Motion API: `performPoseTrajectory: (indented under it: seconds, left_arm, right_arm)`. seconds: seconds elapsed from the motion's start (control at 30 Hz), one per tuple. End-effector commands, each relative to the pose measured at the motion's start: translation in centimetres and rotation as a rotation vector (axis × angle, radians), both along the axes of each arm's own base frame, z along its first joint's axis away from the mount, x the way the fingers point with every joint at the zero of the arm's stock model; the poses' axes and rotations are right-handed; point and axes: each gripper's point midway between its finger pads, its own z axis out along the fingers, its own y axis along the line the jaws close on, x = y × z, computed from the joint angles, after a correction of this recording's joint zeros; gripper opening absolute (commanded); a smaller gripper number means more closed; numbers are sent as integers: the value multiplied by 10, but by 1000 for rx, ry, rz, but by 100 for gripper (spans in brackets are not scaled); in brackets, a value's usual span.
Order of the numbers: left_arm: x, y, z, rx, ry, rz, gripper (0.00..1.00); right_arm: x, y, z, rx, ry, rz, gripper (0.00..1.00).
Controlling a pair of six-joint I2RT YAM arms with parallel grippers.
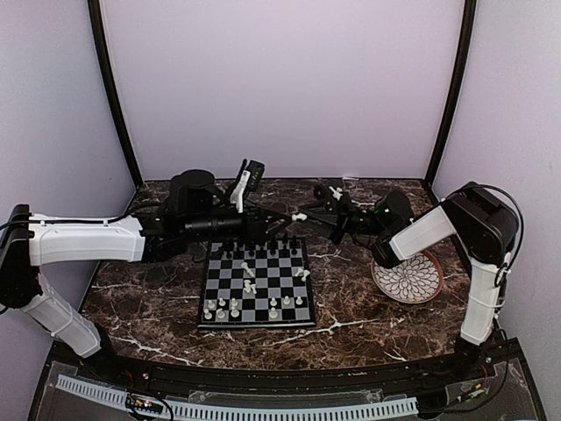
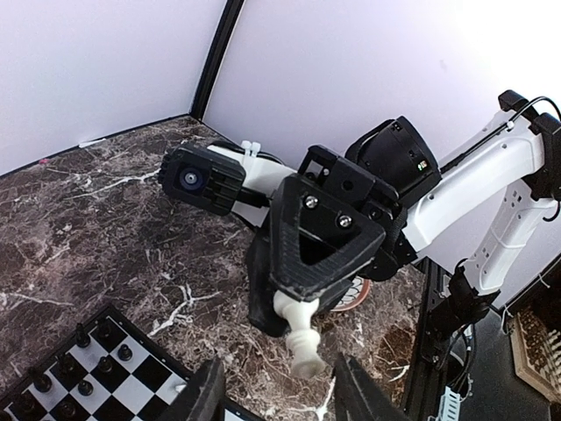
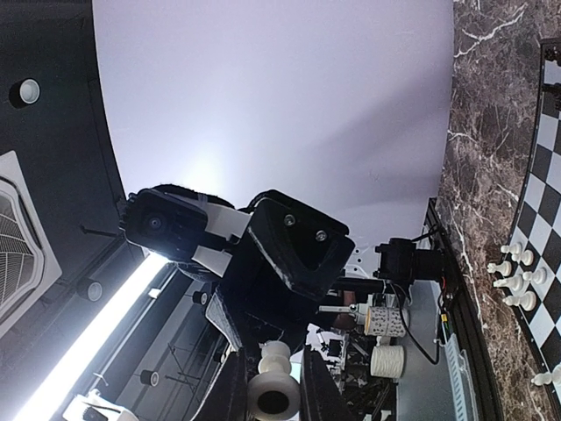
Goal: Set up the chess pieces on the board
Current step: Pass from the right arm to the left
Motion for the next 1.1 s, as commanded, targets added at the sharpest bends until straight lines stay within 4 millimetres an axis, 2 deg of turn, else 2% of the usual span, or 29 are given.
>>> performPoseTrajectory:
  seconds: [0.0,0.3,0.7,0.83,0.93,1.03,1.07]
  left_arm:
    - [-4,-10,17,-38,-14,-47,42]
    - [-4,-24,18,-45,14,-97,25]
    - [-1,-25,14,-11,44,-86,9]
    - [-2,-21,17,15,43,-81,1]
    - [-6,-14,19,52,54,-79,0]
    - [-12,-2,33,81,30,-66,0]
    - [-13,3,29,110,42,-57,0]
  right_arm:
    - [-7,-8,21,67,-77,-14,0]
    - [-7,-9,20,68,-76,-17,0]
    - [-4,-9,20,78,-73,-20,1]
    - [-2,-10,20,79,-79,-23,13]
    - [2,-13,20,69,-88,-38,22]
    - [7,-16,20,38,-116,-54,27]
    - [10,-16,19,25,-129,-61,29]
